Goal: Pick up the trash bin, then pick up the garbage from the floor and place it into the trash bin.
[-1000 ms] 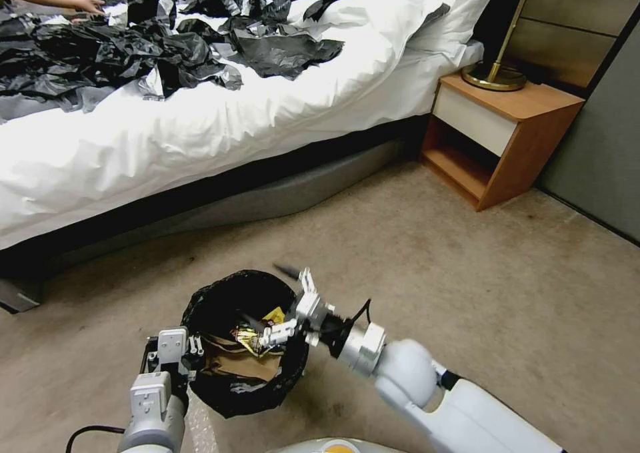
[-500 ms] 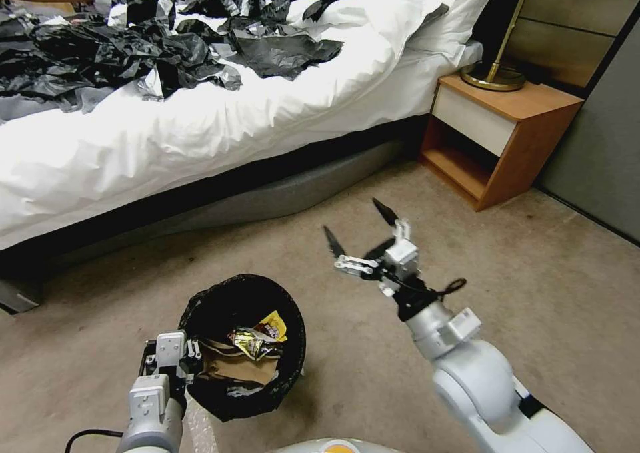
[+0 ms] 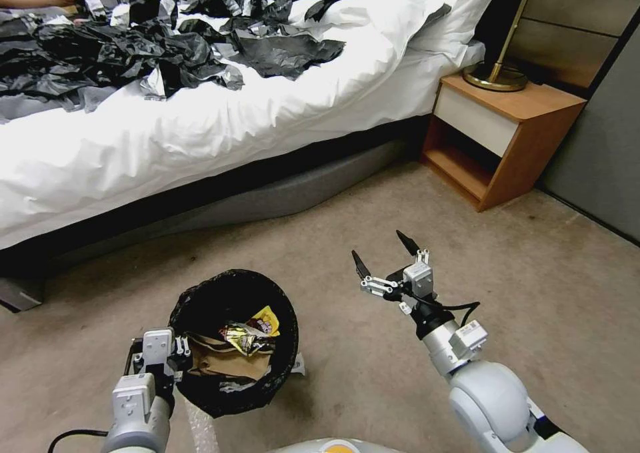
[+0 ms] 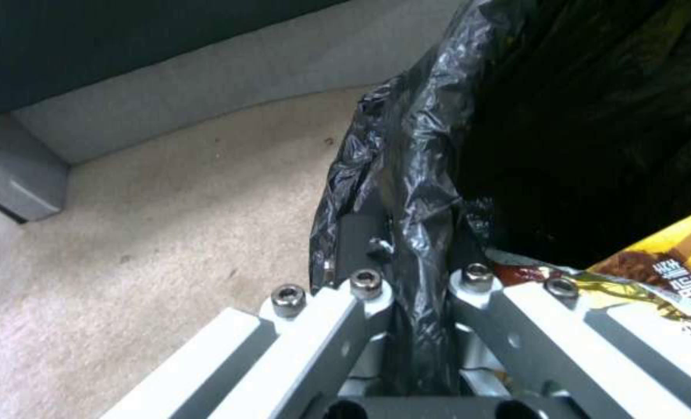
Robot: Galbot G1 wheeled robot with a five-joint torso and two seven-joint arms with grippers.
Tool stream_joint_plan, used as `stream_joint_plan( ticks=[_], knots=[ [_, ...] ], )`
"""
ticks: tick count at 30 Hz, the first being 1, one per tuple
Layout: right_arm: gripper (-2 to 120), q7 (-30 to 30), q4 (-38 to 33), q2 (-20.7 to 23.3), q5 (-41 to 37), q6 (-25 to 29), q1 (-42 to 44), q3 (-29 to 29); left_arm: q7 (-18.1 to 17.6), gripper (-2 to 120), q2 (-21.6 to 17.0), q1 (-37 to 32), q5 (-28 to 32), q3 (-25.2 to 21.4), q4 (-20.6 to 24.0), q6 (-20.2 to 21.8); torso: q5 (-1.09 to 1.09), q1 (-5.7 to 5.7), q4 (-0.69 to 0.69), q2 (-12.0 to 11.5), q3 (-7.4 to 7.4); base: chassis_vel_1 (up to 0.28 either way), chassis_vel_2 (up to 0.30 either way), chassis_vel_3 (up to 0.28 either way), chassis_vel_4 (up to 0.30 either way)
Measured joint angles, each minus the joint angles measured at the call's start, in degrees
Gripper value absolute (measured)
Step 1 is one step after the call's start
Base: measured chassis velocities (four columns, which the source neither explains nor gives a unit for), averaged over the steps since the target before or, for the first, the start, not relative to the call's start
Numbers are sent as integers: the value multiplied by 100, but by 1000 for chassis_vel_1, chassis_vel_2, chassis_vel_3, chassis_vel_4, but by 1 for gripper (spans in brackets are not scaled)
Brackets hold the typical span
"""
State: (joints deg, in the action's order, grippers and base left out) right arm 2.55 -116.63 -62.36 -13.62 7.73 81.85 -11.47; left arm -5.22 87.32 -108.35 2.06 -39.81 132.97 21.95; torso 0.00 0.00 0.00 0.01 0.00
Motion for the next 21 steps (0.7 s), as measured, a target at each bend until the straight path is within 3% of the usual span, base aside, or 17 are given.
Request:
stream_joint_plan(
  ticks=[21],
  knots=[
    [100, 87, 287, -117, 1, 13, -35, 35, 5, 0, 12, -8, 95, -172, 73, 12, 0, 0, 0, 0, 0, 77, 76, 78, 83]
  ],
)
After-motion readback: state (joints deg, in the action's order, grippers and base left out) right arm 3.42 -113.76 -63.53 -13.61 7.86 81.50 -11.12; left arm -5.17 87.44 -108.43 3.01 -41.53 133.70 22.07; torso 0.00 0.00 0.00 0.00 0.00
